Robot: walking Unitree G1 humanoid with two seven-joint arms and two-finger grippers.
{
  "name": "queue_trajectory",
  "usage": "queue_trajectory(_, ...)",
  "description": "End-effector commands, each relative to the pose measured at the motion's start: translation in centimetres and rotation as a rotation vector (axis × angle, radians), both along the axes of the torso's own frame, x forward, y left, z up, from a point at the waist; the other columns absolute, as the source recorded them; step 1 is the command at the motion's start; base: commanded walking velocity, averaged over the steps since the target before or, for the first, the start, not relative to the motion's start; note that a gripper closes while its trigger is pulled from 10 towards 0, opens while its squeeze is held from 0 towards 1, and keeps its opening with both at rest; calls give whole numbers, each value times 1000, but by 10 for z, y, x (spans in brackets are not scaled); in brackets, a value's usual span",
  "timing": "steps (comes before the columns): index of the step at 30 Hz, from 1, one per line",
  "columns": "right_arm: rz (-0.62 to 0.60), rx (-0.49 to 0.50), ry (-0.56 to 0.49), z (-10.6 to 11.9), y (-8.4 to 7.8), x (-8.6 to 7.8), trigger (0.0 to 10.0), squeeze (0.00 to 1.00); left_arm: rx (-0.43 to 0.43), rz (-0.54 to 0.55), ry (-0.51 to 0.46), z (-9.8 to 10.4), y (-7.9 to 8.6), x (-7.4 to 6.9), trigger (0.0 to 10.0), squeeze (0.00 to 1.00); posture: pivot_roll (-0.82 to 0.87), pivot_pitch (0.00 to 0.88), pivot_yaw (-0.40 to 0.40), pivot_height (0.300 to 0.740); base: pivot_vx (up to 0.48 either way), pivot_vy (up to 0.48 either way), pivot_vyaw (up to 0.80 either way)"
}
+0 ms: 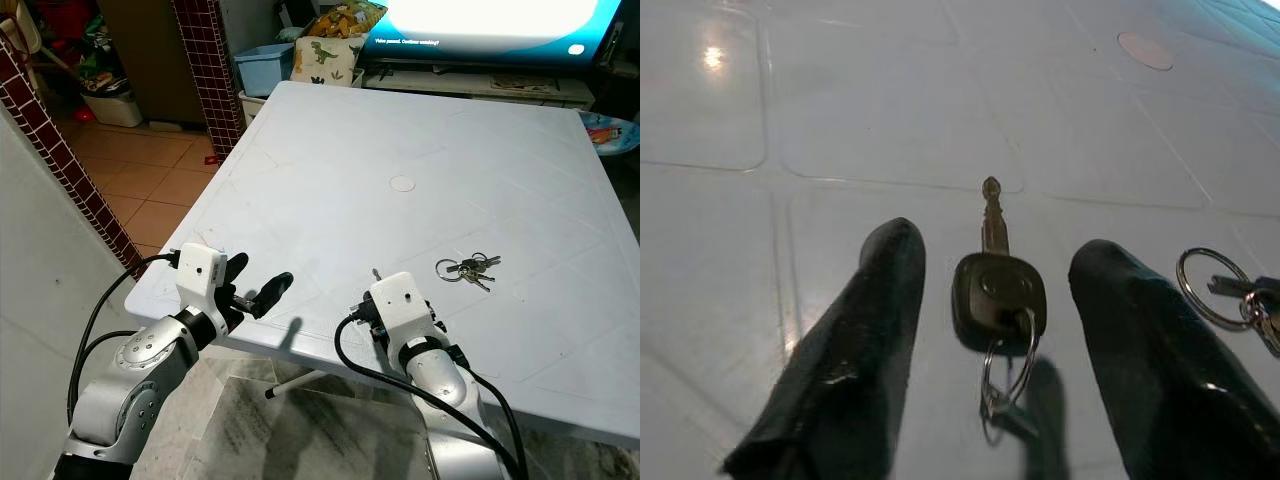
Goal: Hang keys on a hook
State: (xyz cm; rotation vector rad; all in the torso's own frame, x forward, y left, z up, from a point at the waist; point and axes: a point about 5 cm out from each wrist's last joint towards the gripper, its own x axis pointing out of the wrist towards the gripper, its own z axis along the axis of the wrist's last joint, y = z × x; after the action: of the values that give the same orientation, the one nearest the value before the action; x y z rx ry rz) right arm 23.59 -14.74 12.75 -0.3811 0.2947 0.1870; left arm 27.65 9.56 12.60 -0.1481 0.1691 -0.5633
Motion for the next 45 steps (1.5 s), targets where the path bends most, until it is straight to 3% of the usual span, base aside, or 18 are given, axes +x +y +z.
queue_trajectory(1,2,8,-10,5,0,-4,10000,137,5,-9,-1,1,0,1,10000,0,-34,57,60,740,0,0,0)
queue_trajectory(2,12,14,-15,8,1,-8,10000,0,6,-7,-1,1,1,1,10000,0,-34,57,60,740,0,0,0)
queue_trajectory(12,4,53,72,-1,-6,-23,10000,0,4,-17,0,0,-2,1,10000,0,-41,55,61,740,0,0,0)
queue_trajectory(31,-67,97,106,-13,-12,-12,10000,0,3,-16,-3,0,-2,2,10000,0,-41,47,64,740,0,0,0)
queue_trajectory(33,-69,100,105,-13,-12,-12,6667,0,4,-15,-3,0,-2,2,10000,0,-41,47,64,740,0,0,0)
queue_trajectory(35,-73,106,107,-15,-12,-11,2235,0,4,-14,-3,0,-1,2,10000,0,-39,48,64,740,0,0,0)
queue_trajectory(37,-78,114,108,-15,-11,-10,0,0,4,-14,-3,0,-1,2,10000,0,-39,48,65,740,0,0,0)
queue_trajectory(45,-86,119,101,-16,-12,-7,0,0,4,-15,-3,0,-2,2,10000,0,-39,48,65,740,0,0,0)
